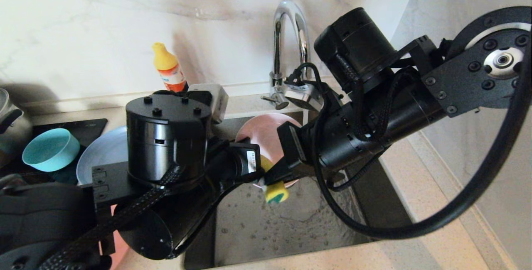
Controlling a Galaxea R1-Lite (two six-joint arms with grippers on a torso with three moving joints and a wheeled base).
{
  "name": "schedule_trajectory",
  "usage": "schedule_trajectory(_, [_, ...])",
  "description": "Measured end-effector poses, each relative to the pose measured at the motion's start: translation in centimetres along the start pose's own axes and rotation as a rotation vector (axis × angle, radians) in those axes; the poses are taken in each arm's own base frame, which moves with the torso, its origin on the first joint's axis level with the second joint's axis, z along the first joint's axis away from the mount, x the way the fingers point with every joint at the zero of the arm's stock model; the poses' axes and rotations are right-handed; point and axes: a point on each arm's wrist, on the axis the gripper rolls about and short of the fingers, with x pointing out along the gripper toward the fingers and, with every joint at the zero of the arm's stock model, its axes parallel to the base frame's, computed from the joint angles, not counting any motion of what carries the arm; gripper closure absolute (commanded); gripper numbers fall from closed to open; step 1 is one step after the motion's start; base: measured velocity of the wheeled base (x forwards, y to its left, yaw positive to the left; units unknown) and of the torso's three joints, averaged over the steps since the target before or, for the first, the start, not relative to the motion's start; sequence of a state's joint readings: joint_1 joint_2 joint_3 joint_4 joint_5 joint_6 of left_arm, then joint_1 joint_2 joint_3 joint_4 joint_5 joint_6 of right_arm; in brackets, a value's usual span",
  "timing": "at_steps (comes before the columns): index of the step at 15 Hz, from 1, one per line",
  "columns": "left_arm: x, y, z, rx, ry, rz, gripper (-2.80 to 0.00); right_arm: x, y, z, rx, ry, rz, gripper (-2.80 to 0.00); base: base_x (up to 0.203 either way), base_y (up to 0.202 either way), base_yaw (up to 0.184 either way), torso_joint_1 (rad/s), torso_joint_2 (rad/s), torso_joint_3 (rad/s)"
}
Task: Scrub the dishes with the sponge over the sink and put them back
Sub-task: Wipe the bowl
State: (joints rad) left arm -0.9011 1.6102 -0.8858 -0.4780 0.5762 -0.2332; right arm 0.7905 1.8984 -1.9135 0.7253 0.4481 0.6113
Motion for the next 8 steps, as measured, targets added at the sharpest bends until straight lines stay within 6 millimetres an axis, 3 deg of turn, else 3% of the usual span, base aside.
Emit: schedule_trajectory(8, [-0.1,0.1,-0.2,0.004,0.010,-0.004,0.00,-3.2,-1.5,1.7,0.022,-0.110,-0.020,0.00,0.000,0.000,0.000,0.000,0.00,0.000])
